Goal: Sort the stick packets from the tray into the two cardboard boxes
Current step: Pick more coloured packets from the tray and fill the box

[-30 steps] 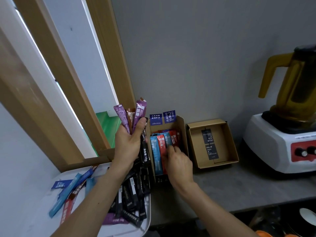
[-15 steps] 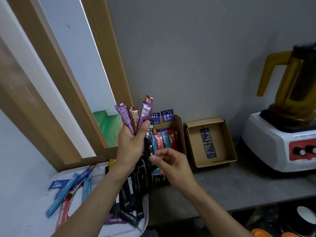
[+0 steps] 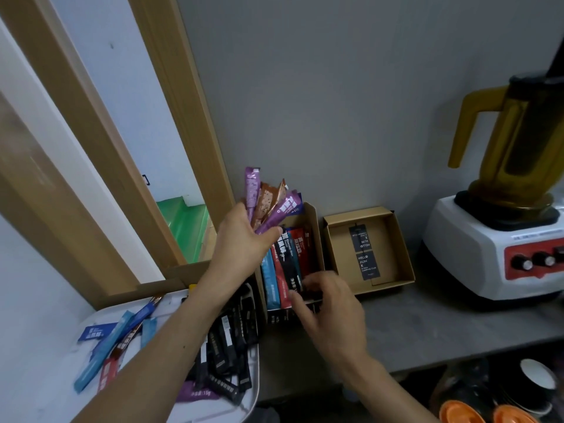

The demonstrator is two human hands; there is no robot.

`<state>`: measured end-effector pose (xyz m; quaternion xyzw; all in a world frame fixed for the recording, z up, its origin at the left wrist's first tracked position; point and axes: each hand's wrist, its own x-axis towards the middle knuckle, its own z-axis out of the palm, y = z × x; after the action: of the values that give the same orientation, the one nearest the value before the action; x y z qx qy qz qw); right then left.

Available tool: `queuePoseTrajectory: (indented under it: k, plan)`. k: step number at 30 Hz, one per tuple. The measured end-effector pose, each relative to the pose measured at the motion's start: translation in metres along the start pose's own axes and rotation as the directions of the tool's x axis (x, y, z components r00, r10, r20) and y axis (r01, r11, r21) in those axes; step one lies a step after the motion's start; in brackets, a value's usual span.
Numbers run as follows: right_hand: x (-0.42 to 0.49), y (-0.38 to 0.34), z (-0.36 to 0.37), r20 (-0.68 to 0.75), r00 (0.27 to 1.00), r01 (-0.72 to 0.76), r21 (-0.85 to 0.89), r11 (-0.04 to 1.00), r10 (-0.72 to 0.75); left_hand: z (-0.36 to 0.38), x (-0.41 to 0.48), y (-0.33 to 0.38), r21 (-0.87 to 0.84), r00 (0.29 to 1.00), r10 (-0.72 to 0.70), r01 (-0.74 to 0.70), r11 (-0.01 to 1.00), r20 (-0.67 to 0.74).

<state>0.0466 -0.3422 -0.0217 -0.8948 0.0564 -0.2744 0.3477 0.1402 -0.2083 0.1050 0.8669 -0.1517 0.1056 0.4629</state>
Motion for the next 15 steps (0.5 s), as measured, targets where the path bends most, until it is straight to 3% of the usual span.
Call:
queuePoseTrajectory:
  k: [2,6,9,15]
  plan:
    - [-0.003,0.001,0.004,-0.031,0.990,0.134,-0.048,0.990,-0.136,0.012,0.009,0.004,0.035,0.999,-0.019,0.018,0.999,0.050]
    - [-0.003,-0.003,0.017,0.112,0.944,0.326,-0.183,0.928,-0.310,0.040,0.027,-0.001,0.034,0.994,-0.058,0.055,0.998,0.098]
    - [0.003,-0.010,0.024,0.196,0.947,0.305,-0.292,0.907,-0.255,0.057,0.035,-0.009,-0.003,0.988,-0.100,0.101,0.995,0.120]
    - [0.017,-0.014,0.029,0.214,0.955,0.274,-0.388,0.880,-0.204,0.073,0.036,-0.023,-0.066,0.990,-0.128,0.131,0.989,0.055]
